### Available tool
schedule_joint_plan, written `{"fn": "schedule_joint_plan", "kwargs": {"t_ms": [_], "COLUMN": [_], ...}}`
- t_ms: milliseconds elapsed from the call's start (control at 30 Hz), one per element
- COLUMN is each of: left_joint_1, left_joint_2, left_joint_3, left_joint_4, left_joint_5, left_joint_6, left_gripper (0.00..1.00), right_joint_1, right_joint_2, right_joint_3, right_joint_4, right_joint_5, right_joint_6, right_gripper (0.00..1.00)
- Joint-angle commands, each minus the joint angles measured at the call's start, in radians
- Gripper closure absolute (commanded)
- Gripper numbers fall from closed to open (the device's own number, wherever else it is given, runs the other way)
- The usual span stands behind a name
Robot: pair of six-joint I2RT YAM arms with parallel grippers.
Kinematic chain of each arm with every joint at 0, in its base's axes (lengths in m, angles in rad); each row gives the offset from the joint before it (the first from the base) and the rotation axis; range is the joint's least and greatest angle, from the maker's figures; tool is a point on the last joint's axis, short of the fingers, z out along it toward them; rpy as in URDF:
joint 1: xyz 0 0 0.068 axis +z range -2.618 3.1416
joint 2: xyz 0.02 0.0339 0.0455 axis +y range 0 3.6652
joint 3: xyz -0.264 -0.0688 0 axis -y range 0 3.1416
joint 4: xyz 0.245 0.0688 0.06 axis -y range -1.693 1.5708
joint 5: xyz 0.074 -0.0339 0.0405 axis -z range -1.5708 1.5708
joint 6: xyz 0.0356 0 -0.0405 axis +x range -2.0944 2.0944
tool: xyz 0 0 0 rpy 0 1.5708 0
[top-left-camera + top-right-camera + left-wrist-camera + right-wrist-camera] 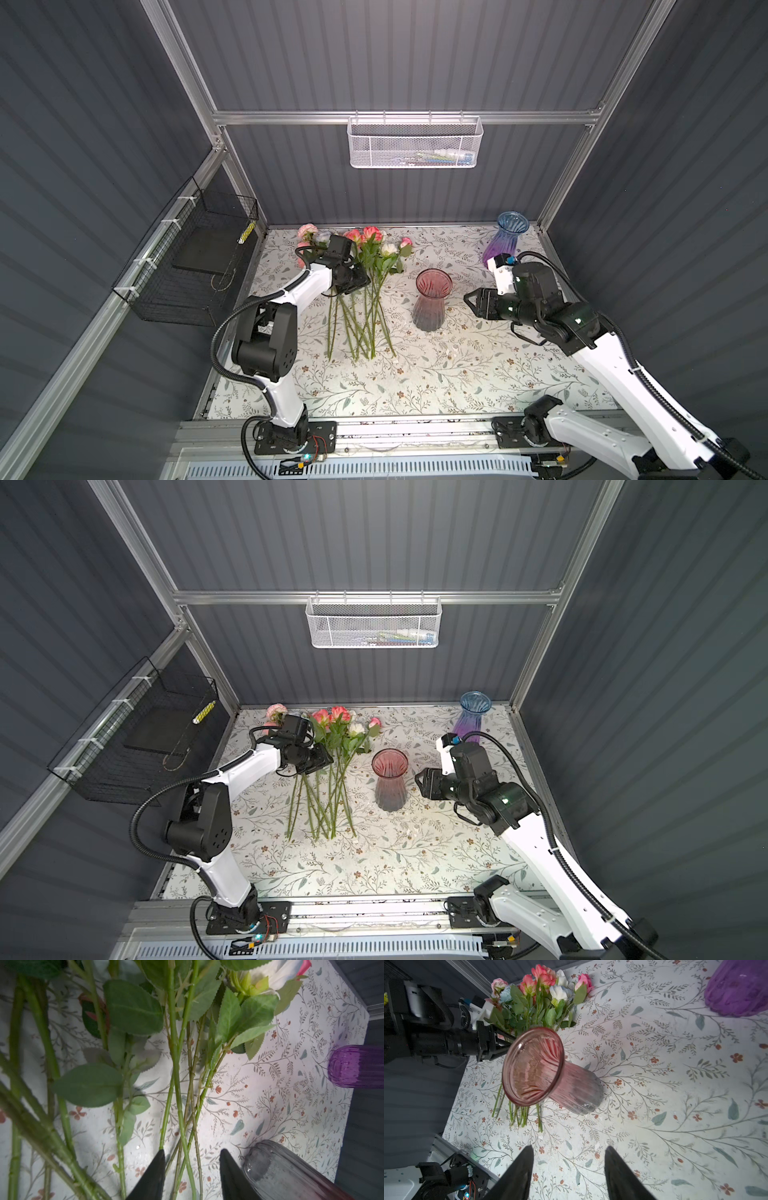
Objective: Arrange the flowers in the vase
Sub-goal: 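Close the left gripper on one pink rose stem while the right draws back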
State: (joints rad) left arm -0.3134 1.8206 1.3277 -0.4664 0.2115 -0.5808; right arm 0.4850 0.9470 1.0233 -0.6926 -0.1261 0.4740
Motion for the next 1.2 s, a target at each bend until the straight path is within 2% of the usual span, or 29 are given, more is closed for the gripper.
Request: {"fn": "schedule_joint_plan", "kwargs": {"t_ms": [0, 200, 300, 467, 733, 967, 1167], "left_joint_1": [0.004, 0.004, 0.004, 0.004, 0.004, 0.004, 0.004], "left_joint_2": [0.036, 0.101, 0.113, 0.157, 0.213, 0.203, 0.109], "left_joint_3": [0.049, 0.108, 0.108, 0.146, 0.176, 0.187, 0.201], "left_joint_4": [-0.045, -0.026, -0.004, -0.049, -0.085, -0.081, -0.113], "left_joint_5": [-0.052, 0.012, 0.011, -0.012, -0.023, -0.008, 0.0], "left_joint_6": [0.007, 0.042, 0.054, 0.088, 0.104, 0.109, 0.116], "left_gripper": [0.59, 0.6, 0.62, 0.71, 0.73, 0.94, 0.98], "right_joint_1": [-0.003, -0.007, -0.01, -0.011, -0.014, -0.013, -0.013], "right_joint_2": [-0.04, -0.094, -0.097, -0.114, -0.161, -0.163, -0.166], "right_joint_3": [-0.058, -0.12, -0.126, -0.136, -0.154, -0.156, -0.144], "right_joint_4": [0.034, 0.064, 0.064, 0.063, 0.026, 0.025, 0.029], "right_joint_5": [0.046, 0.056, 0.059, 0.066, 0.107, 0.11, 0.104], "right_joint_6": [0.021, 0.021, 0.012, 0.005, 0.002, 0.003, 0.008], "right_gripper": [0.44, 0.44, 0.45, 0.45, 0.45, 0.45, 0.45]}}
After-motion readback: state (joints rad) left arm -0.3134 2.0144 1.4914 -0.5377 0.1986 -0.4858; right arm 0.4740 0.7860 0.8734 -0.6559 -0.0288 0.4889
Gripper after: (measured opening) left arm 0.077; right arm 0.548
